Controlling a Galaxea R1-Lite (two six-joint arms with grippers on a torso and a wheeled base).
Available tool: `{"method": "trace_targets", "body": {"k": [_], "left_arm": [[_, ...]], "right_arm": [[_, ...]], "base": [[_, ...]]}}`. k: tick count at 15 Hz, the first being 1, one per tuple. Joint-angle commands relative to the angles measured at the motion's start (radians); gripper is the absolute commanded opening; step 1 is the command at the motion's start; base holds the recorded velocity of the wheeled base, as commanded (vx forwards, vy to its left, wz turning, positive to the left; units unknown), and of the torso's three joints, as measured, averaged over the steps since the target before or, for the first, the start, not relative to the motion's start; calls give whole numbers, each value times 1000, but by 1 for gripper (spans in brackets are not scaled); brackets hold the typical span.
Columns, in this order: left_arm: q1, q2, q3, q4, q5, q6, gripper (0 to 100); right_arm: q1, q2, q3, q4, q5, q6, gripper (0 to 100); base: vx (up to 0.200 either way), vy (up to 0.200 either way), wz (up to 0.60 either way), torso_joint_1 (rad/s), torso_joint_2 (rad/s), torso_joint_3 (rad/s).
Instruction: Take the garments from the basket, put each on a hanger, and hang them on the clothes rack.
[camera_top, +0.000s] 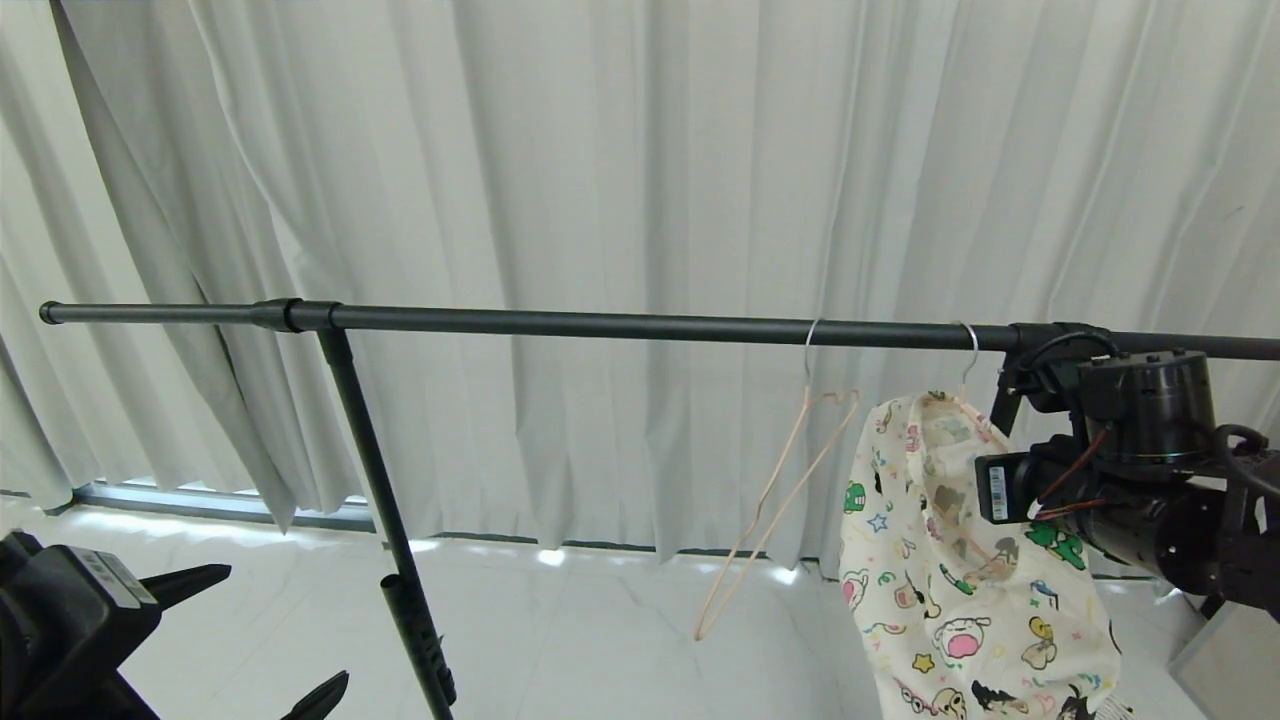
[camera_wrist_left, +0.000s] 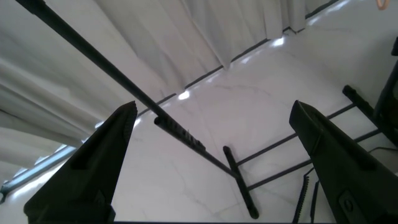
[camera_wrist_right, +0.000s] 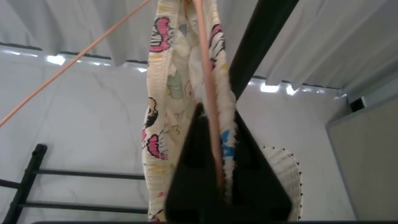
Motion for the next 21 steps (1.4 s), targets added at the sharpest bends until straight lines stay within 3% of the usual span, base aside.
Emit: {"method": "trace_targets", "body": {"k": [1,4,8,11,14,18,19,21], "left_arm": [[0,0,4,-1,1,0,100],[0,4,7,-1,1,0,100],[2,11,30,-1,2,-2,100],[63,-3,141,-1,51,-23,100],[180,-147,337,6,105,-72,100],[227,-120,337,6,113,-108,100],[227,-94,337,6,114,-118,100],[227,-22,337,7,139,-151,100]], "right_arm": [[0,-25,11,-5,-2,6,100],[2,-88,54,-69,6,7,100],[2,-203,184,-204,95,7,100],[-9,-280,253,-210,98,4,100],[-129,-358,358,-210,95,-25,100],[-454,-375,508,-176,93,-148,100],[-503,-378,569,-172,92,-174,100],[-518,-416,697,-172,67,-192,100]], "base": [[0,0,0,0,0,0],[0,0,0,0,0,0],[0,0,0,0,0,0],[0,0,0,0,0,0],[0,0,0,0,0,0],[0,0,0,0,0,0],[0,0,0,0,0,0],[0,0,0,0,0,0]]}}
